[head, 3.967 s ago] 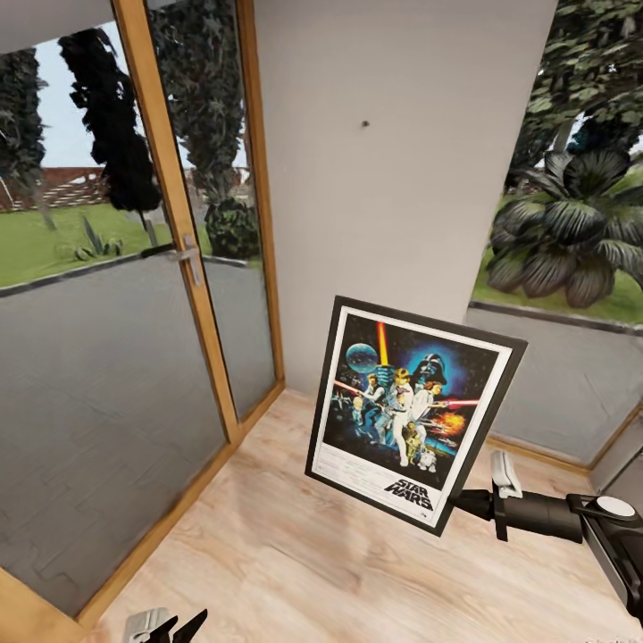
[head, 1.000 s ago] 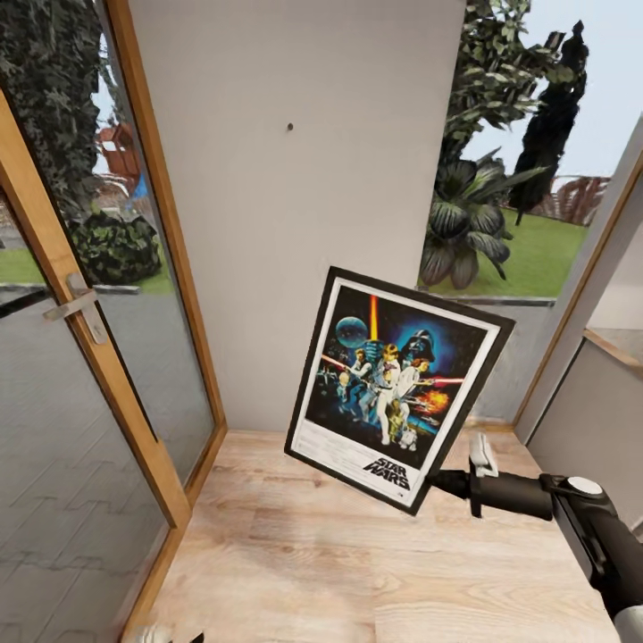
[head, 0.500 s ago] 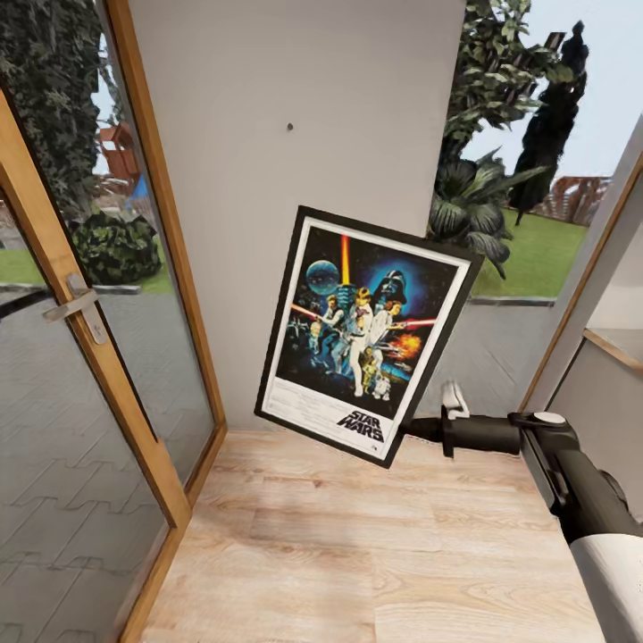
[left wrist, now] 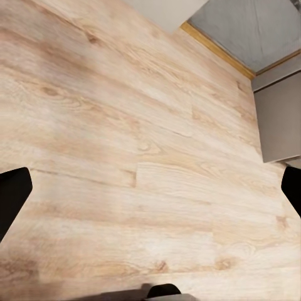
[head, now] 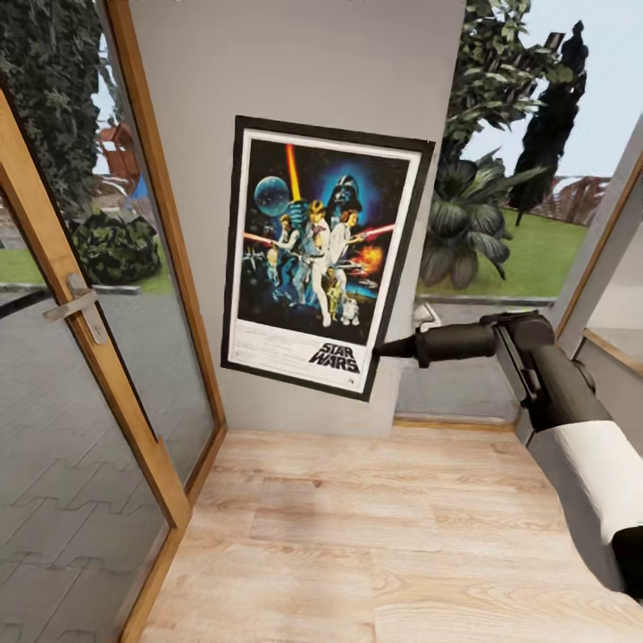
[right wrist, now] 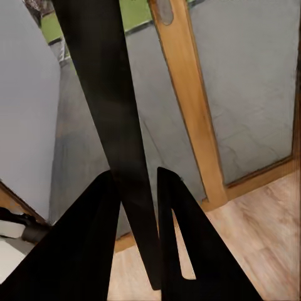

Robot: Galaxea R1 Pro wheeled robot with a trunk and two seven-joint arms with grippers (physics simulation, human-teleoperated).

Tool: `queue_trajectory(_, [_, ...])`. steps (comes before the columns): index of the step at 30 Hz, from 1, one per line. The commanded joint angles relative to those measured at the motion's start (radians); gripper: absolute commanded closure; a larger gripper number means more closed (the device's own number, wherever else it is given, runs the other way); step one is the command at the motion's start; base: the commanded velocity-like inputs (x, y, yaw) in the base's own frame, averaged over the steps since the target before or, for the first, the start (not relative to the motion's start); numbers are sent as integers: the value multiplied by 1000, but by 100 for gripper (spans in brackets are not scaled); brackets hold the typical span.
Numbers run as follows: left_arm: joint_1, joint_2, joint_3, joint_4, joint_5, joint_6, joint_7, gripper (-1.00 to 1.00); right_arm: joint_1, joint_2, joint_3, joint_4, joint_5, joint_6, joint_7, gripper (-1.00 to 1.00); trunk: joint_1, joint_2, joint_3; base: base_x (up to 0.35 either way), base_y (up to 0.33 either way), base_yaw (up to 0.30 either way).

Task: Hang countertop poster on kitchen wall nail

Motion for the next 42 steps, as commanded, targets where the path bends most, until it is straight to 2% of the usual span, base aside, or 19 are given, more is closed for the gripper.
queue_trajectory(1, [-1,0,-9,1,7,-6,-2,-100,-50,0,10,2,-4,68,1,100,1,-2,-2,0,0,0])
queue_trajectory(2, [-1,0,-9,1,7,-6,-2,-100,-65,0,12,2,-2,84,1,100,1,-2,-2,0,0,0])
queue_trajectory(4, [-1,0,-9,1,6,-6,-2,-100,-130,2,58,4,3,128,1,100,1,-2,-2,0,0,0])
queue_trajectory(5, [-1,0,-9,1,6,-6,-2,-100,-173,3,117,19,4,139,1,100,1,-2,-2,0,0,0])
queue_trajectory(6, [-1,0,-9,1,6,-6,-2,-100,-208,7,155,46,5,144,1,100,1,-2,-2,0,0,0])
queue_trajectory(9, [-1,0,-9,1,6,-6,-2,-100,-232,17,179,81,8,148,1,100,1,-2,-2,0,0,0])
queue_trajectory(11, [-1,0,-9,1,6,-6,-2,-100,-243,25,193,97,25,149,1,100,1,-2,-2,0,0,0])
queue_trajectory(13, [-1,0,-9,1,7,-6,-2,-100,-247,30,202,103,70,149,2,100,1,-2,-2,0,0,0])
queue_trajectory(17, [-1,0,-9,1,6,-6,-2,-100,-249,41,206,107,121,149,4,100,1,-2,-2,0,0,0])
queue_trajectory(22, [-1,0,-9,1,6,-6,-2,-100,-250,44,207,102,131,148,6,100,1,-2,-2,0,0,0])
queue_trajectory(27, [-1,0,-9,1,6,-6,-2,-100,-250,43,191,93,127,139,9,100,1,-2,-2,0,0,0])
queue_trajectory(28, [-1,0,-9,1,6,-6,-2,-100,-249,42,149,81,126,120,11,100,1,-2,-2,0,0,0])
queue_trajectory(31, [-1,0,-9,1,6,-6,-2,-100,-249,42,119,76,123,110,12,100,1,-2,-2,0,0,0])
queue_trajectory(32, [-1,0,-9,1,6,-6,-2,-100,-247,41,102,73,103,104,11,100,1,-2,-2,0,0,0])
queue_trajectory(42, [-1,0,-9,1,6,-6,-2,-100,-235,40,96,73,90,100,6,100,1,-2,-2,0,0,0])
